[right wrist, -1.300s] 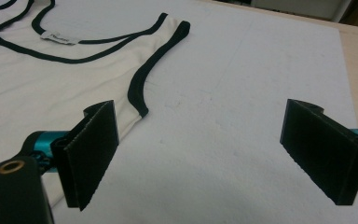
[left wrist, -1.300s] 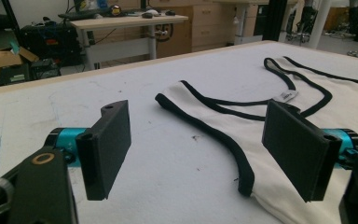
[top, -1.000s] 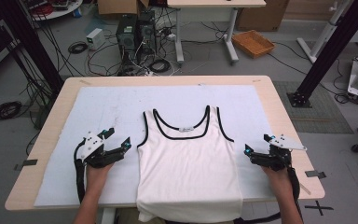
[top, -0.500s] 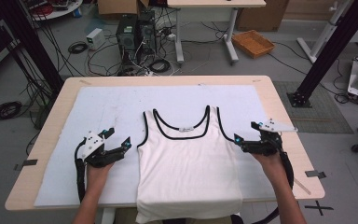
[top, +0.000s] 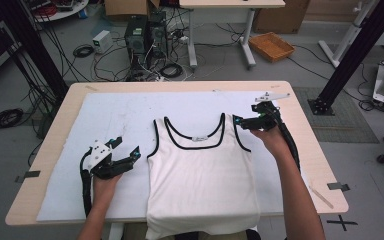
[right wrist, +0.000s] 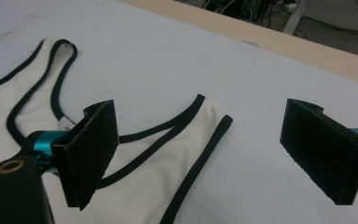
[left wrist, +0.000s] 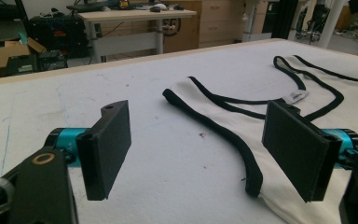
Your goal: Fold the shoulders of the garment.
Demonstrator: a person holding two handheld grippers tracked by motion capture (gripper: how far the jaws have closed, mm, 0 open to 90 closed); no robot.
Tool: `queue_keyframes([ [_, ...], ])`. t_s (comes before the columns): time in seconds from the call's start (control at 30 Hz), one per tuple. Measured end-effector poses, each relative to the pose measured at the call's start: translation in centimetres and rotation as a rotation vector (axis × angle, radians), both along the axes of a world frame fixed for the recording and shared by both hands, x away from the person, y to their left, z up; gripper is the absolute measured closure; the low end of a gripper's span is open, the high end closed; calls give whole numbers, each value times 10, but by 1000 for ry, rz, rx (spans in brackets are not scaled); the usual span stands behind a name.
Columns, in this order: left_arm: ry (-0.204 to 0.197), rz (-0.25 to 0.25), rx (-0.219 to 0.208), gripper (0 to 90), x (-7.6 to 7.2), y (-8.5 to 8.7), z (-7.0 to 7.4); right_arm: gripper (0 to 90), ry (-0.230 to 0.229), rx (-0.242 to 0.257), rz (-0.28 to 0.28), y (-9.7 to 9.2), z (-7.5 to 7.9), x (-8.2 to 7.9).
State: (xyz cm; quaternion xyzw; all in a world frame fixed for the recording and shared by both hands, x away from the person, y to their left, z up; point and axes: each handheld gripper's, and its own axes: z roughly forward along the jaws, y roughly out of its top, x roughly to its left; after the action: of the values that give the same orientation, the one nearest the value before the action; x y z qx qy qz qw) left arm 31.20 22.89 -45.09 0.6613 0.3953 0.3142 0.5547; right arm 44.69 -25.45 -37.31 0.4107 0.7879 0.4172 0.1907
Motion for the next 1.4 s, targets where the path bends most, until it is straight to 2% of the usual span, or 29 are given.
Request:
queue_keyframes([
  [0.07,-2,-1,11,239,0,-1,0,111,23,-20,-11,3,-4,9],
  [0.1,-3,2,14,240,0,-1,0,111,50,-23,-19,5,-7,14],
  [0.13,-3,2,14,239,0,-1,0,111,50,-23,-19,5,-7,14],
  [0.2,-6,3,22,239,-1,-2,0,111,88,-60,-46,8,-16,24],
  [0.3,-12,5,39,239,-2,-4,0,115,122,-81,-89,10,-28,34],
  [0.33,-15,5,41,240,-2,-4,0,165,137,-91,-109,11,-33,37],
  [0.43,-15,3,55,239,-2,-5,0,187,171,-112,-130,16,-47,45],
  [0.47,-14,4,57,240,-2,-6,0,228,178,-107,-125,19,-51,46],
  [0.5,-14,4,57,240,-2,-6,0,228,178,-107,-125,19,-51,46],
  [0.6,-14,7,54,239,-2,-6,0,384,197,-94,-95,30,-65,50],
  [0.67,-15,8,54,239,-2,-6,0,417,201,-113,-89,33,-68,50],
  [0.7,-12,7,54,239,-2,-5,0,439,176,-138,-100,36,-69,48],
  [0.77,-12,7,51,239,-2,-5,0,689,171,-136,-116,36,-68,46],
  [0.87,-12,8,52,240,-2,-5,0,838,174,-115,-97,37,-68,45],
  [0.93,-13,6,54,240,-2,-5,0,847,174,-120,-94,38,-67,44],
  [0.97,-14,6,54,240,-2,-5,0,858,131,-115,-70,40,-63,38],
  [1.1,-13,9,48,239,-2,-5,0,859,50,-73,-50,35,-55,26],
  [1.4,-12,7,44,240,-2,-5,0,858,-18,25,16,22,-46,-6],
])
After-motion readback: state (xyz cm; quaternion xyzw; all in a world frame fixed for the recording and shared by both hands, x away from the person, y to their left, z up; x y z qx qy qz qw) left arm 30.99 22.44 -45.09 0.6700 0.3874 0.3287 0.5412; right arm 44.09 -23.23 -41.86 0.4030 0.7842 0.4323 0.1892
